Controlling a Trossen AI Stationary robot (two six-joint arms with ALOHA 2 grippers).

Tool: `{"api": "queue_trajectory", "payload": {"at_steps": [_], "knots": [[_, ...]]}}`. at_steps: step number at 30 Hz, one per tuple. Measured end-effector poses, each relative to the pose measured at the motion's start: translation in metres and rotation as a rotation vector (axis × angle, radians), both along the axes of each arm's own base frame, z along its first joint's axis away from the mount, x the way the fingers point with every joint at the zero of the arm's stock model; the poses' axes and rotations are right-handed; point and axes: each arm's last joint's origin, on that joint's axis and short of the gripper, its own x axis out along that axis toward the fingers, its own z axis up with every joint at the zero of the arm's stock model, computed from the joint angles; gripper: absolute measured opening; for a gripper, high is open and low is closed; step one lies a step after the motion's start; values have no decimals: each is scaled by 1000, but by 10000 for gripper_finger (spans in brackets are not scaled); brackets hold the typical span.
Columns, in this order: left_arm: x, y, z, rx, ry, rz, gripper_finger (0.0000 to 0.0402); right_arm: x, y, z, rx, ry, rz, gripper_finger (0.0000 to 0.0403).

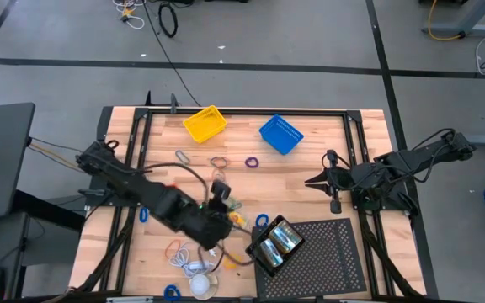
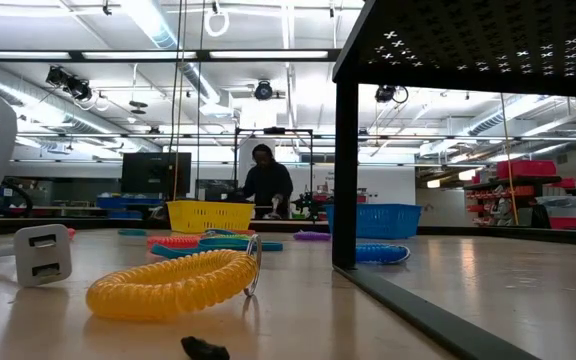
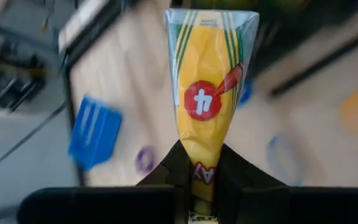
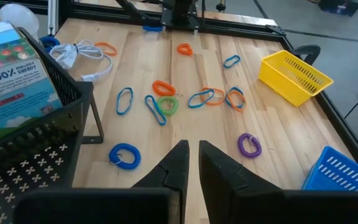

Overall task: Pick & Place Office Desk Supplies
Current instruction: Put the crayon box into the black basket

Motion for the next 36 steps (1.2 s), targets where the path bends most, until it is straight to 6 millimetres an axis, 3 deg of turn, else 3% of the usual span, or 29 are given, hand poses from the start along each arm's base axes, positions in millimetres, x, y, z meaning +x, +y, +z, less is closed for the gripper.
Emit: {"api": "queue_trajectory", "payload": {"at_steps": [5,10,15,21,27,31,36], "knots": [[-6,-17,24,-167,-177,-57,35,0,0,0,0,0,0,46],[0,-33,34,-366,-294,-176,35,0,0,0,0,0,0,46],[9,-42,14,-496,-352,-293,35,0,0,0,0,0,1,46],[20,-39,-16,-592,-470,-405,35,0,0,0,0,0,1,46],[24,-22,-48,-698,-622,-490,35,0,0,0,2,1,4,46],[24,-9,-54,-742,-743,-504,35,0,0,0,2,1,4,46],[28,-2,-65,-768,-710,-489,35,0,0,0,1,1,4,46]]}}
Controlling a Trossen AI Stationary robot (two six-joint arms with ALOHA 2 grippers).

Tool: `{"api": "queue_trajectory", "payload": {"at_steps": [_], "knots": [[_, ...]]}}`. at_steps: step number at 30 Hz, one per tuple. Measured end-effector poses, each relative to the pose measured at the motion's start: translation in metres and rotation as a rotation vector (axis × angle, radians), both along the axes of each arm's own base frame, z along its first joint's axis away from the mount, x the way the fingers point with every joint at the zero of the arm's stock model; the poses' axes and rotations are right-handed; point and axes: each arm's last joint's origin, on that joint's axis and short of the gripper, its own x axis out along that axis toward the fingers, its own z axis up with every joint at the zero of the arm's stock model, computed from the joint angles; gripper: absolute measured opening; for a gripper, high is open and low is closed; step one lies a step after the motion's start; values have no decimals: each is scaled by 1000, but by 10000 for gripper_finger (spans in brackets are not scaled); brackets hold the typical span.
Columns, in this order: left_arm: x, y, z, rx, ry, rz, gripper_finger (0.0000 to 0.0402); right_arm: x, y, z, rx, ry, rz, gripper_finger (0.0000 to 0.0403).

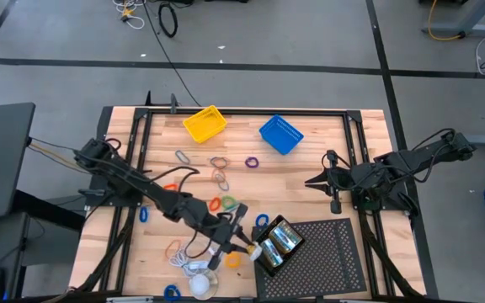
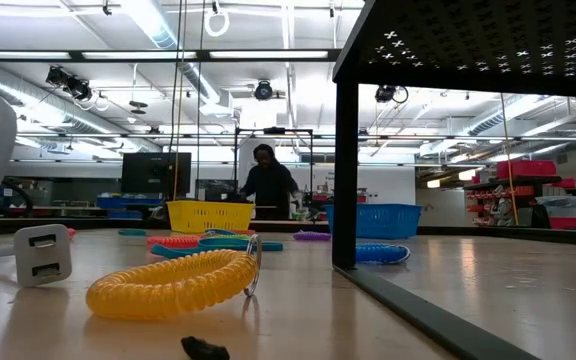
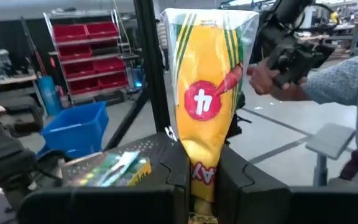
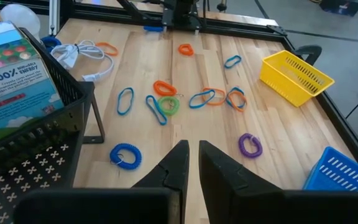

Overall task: Pick & Place Office Desk Supplies
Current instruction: Put the crayon box into the black basket

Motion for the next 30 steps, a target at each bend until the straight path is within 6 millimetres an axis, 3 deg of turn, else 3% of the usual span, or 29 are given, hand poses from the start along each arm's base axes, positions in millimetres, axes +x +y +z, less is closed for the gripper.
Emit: {"api": "queue_trajectory", "payload": {"at_steps": [11,21,30], "knots": [[15,-4,-32,-7,82,-94,35,0,0,0,-10,-2,1,46],[21,3,-35,7,57,-73,35,1,0,2,-10,-20,5,46],[31,9,-54,5,106,-113,35,1,0,3,-13,-29,8,46]]}}
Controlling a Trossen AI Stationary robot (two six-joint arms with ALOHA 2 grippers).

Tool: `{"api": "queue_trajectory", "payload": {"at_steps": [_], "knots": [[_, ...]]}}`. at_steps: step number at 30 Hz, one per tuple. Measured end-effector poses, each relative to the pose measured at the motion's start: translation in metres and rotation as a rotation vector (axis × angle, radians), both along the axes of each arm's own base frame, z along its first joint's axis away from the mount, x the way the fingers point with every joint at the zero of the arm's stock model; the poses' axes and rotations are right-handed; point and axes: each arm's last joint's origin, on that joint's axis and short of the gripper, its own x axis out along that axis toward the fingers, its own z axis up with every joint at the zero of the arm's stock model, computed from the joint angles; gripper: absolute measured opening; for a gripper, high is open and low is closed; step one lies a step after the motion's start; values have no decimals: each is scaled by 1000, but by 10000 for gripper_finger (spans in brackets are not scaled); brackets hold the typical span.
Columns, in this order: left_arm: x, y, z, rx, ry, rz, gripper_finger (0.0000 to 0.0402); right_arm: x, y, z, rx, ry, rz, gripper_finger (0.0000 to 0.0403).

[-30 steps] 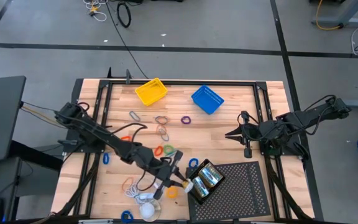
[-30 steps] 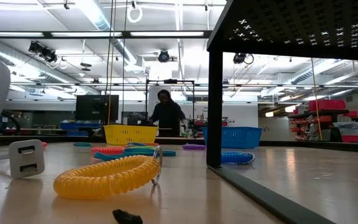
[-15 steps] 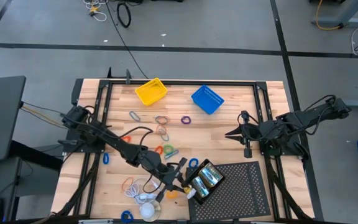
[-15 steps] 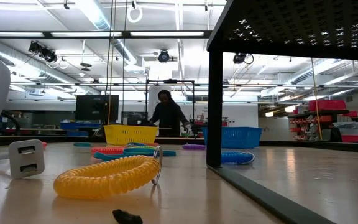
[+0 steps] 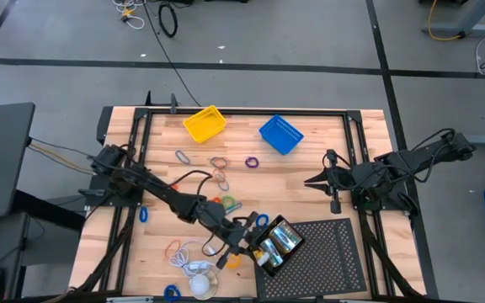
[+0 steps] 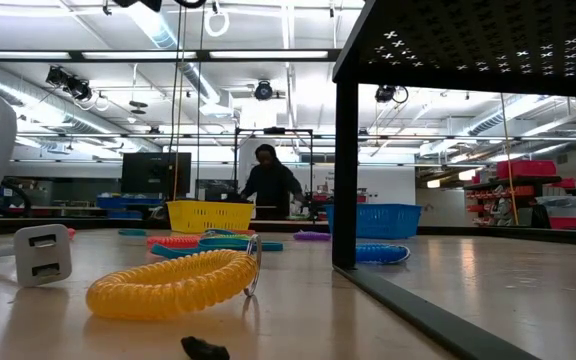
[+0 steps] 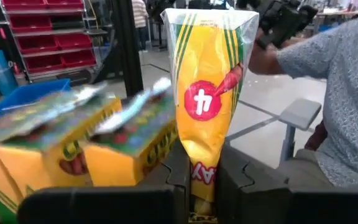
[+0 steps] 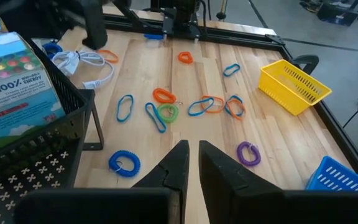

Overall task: Pick & Place Office Desk Supplies
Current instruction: Put the crayon box into the black basket, then adjust the black basket filled with crayon box on the shelf

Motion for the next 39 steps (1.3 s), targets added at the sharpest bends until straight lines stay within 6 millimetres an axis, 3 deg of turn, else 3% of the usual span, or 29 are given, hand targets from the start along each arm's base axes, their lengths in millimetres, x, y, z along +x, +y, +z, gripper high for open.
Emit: {"api": "queue_trajectory", "payload": {"at_steps": [6,15,22,28,33,36,39], "knots": [[0,0,-4,11,30,1,40,0,0,0,0,0,0,46],[-1,0,-4,1,40,-25,174,0,0,0,0,0,1,46],[-2,0,1,-6,26,-47,213,0,0,0,0,0,0,46],[-10,4,23,52,-33,-10,205,0,0,0,2,0,-4,46],[-26,13,44,123,28,53,182,-1,0,-2,51,27,0,26],[-39,20,52,176,122,99,145,-1,2,-9,89,95,8,6],[-50,27,53,229,223,136,83,-1,7,-17,121,178,1,4]]}}
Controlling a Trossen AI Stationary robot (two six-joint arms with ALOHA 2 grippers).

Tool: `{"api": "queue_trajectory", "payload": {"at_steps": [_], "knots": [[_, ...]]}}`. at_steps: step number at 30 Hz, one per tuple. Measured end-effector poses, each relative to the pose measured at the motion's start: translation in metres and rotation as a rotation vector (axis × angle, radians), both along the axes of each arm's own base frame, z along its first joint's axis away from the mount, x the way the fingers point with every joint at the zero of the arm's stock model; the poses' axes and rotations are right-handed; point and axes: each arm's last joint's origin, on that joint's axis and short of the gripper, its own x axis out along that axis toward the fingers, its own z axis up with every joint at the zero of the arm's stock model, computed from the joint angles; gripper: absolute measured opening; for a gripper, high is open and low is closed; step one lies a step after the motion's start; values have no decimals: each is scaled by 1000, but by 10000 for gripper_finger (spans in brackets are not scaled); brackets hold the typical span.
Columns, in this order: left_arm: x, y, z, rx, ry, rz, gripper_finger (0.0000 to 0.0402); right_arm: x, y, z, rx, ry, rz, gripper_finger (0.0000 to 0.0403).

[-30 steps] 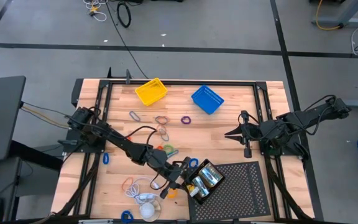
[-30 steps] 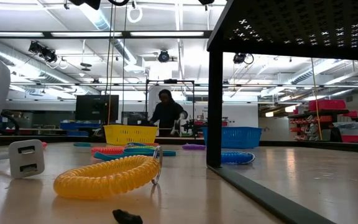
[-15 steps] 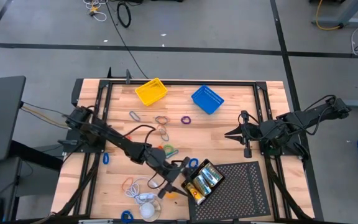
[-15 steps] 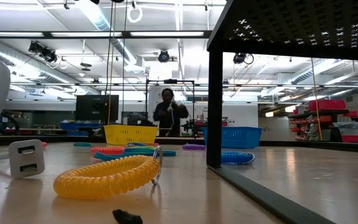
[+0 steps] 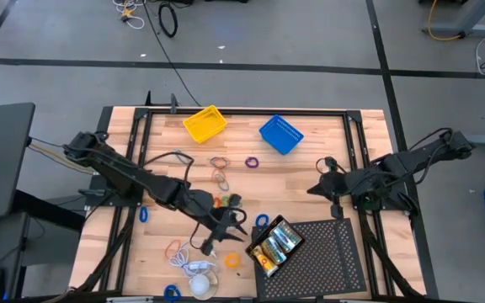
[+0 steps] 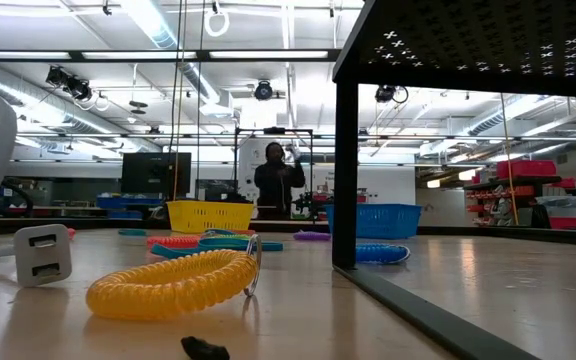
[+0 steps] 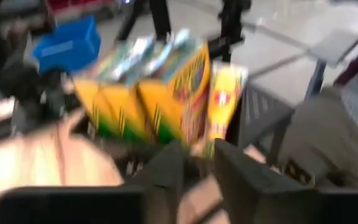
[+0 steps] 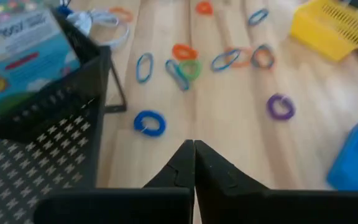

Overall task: Pick & Place Office Desk Supplies
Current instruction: Adjust the black basket filled with crayon box on the shelf

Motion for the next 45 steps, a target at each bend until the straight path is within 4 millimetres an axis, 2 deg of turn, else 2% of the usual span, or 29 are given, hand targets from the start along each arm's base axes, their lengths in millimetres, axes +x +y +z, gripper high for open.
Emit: {"api": "queue_trajectory", "payload": {"at_steps": [2,4,9,14,17,23,27,31,38,45], "knots": [[-4,2,-3,12,63,9,32,3,5,-5,25,37,-4,3],[-7,3,-8,21,122,17,10,6,12,-10,48,71,-4,2],[-7,6,-21,64,217,35,4,12,33,-11,115,139,11,2],[-6,10,-24,81,236,33,3,14,58,4,165,238,33,1],[-5,12,-24,84,239,31,3,15,76,12,232,298,115,1],[-1,17,-29,77,256,19,2,25,108,0,295,345,198,1],[5,19,-34,53,259,-13,2,36,116,-15,233,318,104,0],[8,17,-33,16,235,-51,1,43,121,-24,222,330,89,0],[10,13,-30,-24,202,-78,1,48,125,-21,238,255,72,0],[18,7,-45,-34,219,-85,1,48,124,-21,221,235,55,0]]}}
